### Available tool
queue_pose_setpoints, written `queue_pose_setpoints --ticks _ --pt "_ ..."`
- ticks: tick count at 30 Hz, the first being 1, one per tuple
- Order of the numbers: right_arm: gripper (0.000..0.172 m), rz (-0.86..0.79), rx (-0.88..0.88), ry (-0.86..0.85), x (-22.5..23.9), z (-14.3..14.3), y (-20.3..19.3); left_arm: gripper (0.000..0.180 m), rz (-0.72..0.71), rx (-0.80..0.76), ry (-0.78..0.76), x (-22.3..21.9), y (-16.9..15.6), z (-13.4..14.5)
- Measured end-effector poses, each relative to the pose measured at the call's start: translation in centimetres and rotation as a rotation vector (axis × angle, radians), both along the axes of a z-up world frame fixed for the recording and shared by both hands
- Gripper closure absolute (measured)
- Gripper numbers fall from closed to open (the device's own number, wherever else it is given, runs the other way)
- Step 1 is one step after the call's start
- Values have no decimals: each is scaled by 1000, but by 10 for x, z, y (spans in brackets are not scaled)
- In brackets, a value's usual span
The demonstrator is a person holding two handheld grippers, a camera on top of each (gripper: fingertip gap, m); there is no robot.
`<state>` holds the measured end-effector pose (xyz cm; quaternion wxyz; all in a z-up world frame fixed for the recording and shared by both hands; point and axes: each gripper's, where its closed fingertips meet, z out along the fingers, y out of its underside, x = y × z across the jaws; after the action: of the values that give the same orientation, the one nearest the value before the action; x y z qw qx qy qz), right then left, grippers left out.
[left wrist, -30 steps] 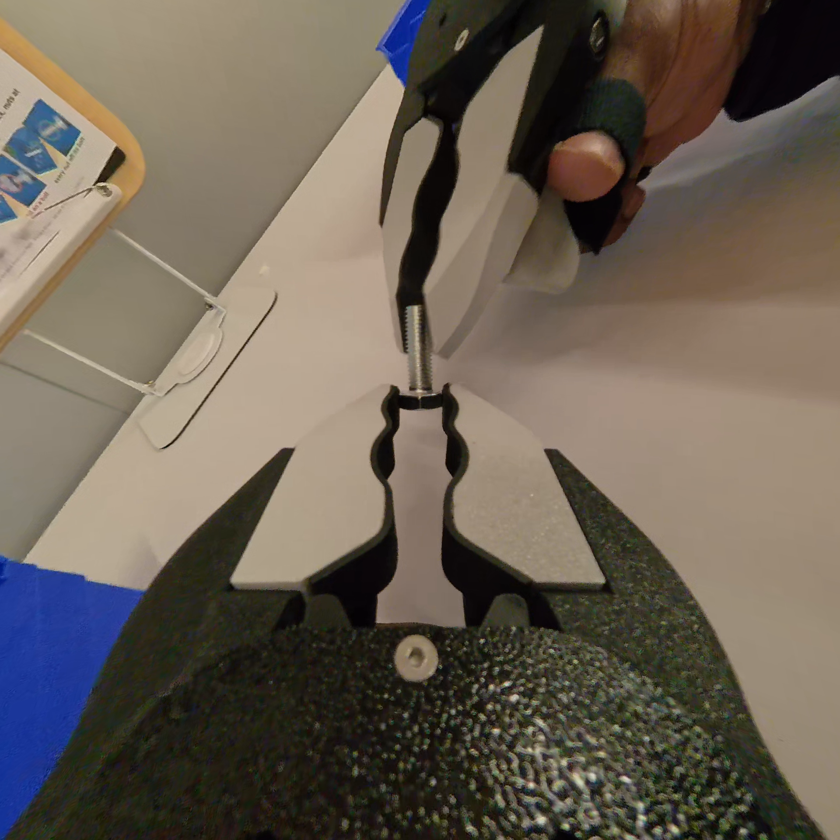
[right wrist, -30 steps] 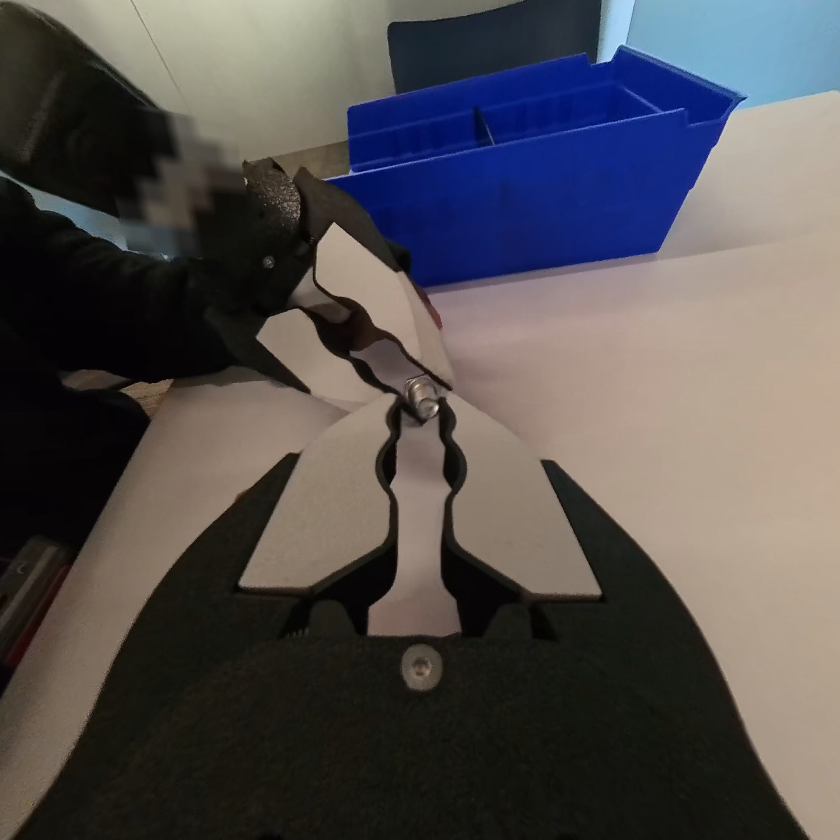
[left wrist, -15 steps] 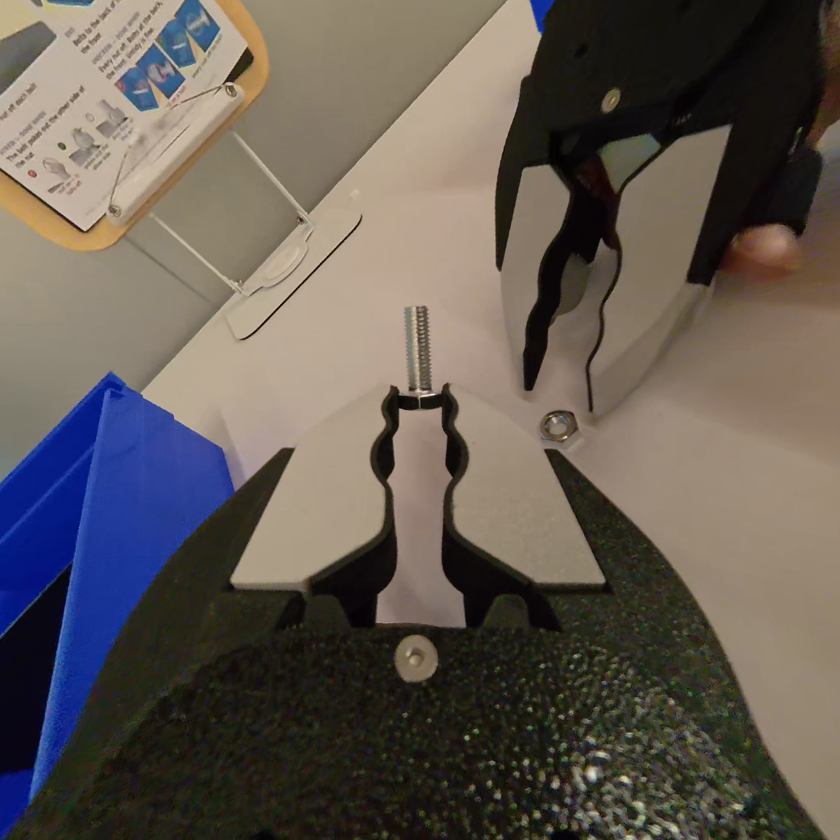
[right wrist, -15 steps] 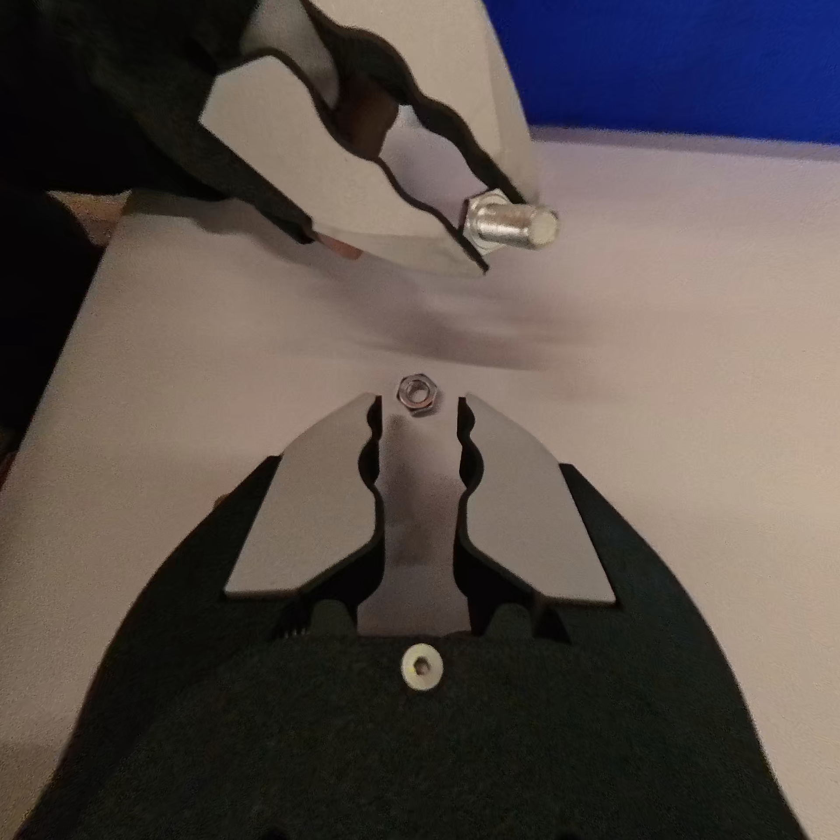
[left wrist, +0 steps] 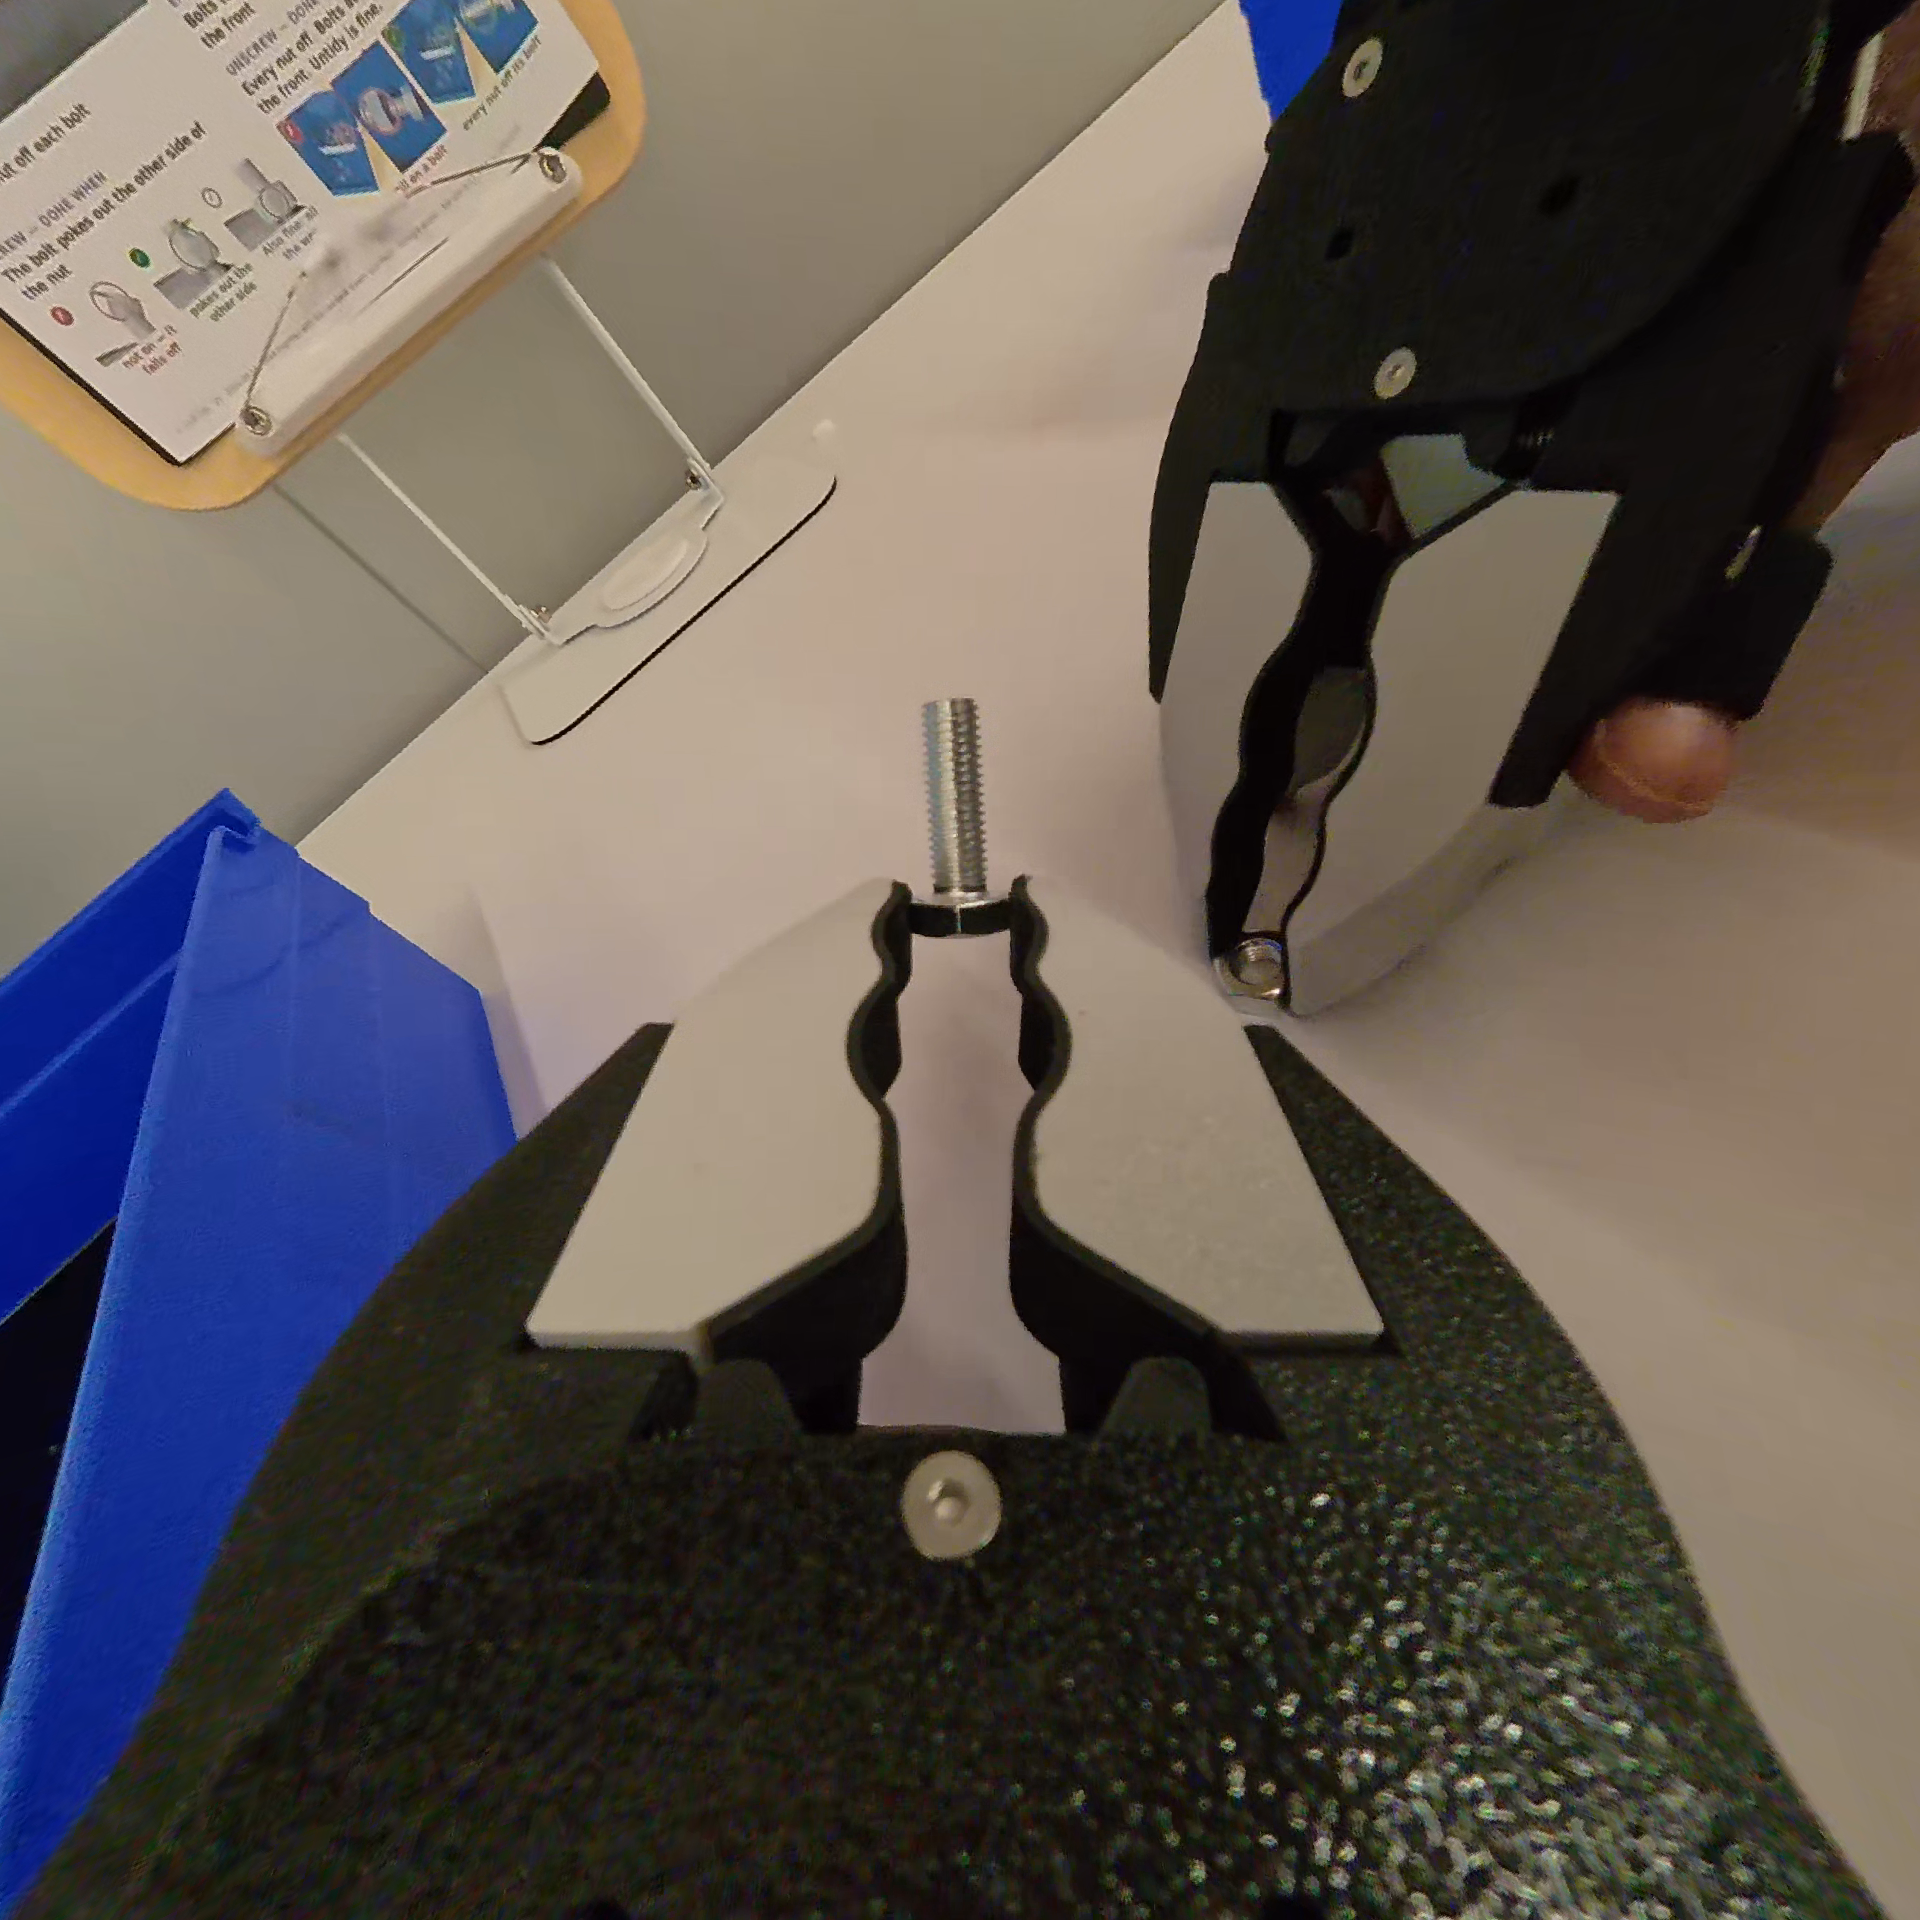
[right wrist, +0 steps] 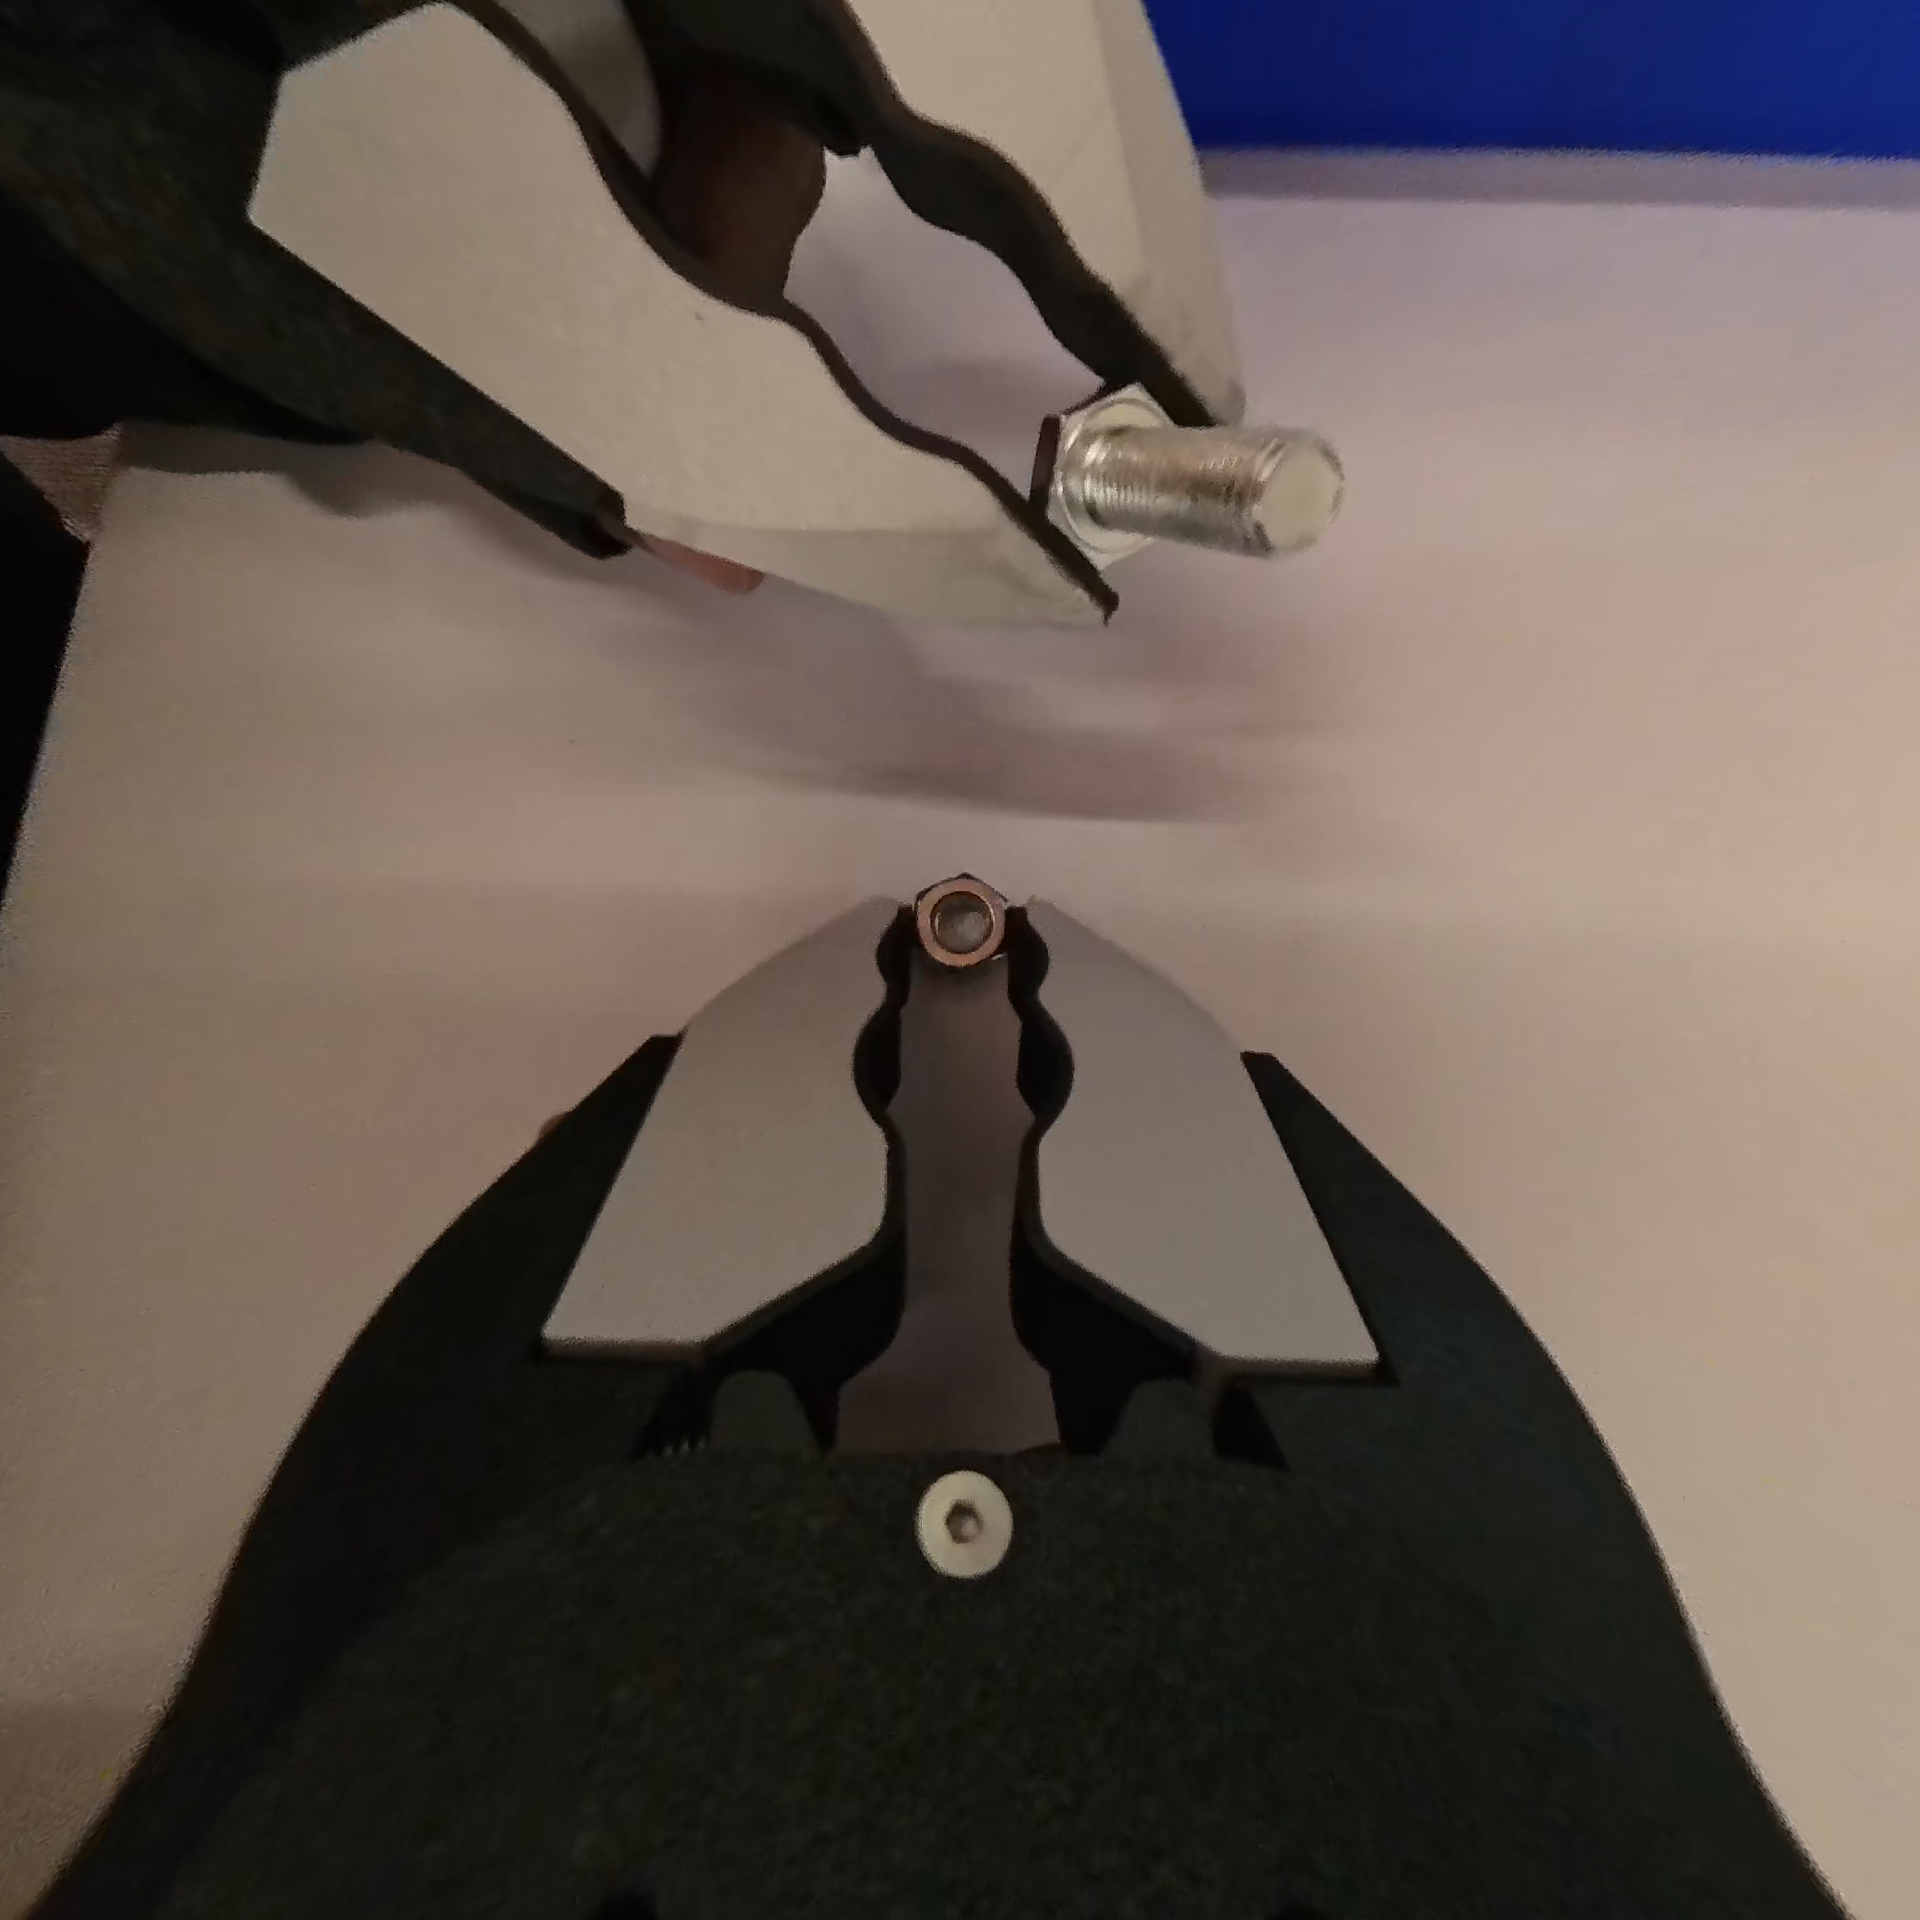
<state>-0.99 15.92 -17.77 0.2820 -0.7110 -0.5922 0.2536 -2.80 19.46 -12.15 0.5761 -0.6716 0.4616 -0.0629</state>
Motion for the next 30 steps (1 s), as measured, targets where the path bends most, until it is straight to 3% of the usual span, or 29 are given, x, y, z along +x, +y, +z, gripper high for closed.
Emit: queue_pose_setpoints --ticks 7,10,15,19,23,30 --pt "155 -67 29 56 15 14 14 163 -45 -38 -136 12 4 24" --pt "155 -158 50 186 42 54 37 163 -88 -50 -198 26 13 47" --pt "155 -153 100 529 87 153 62 163 -208 -19 -257 72 42 85" --pt "155 -119 154 669 110 198 82 163 -303 28 -333 112 71 85" --pt "155 -102 160 627 113 194 84 163 -371 6 -443 125 64 73" --pt "155 -62 70 505 106 163 79 163 -421 -47 -439 124 54 60"
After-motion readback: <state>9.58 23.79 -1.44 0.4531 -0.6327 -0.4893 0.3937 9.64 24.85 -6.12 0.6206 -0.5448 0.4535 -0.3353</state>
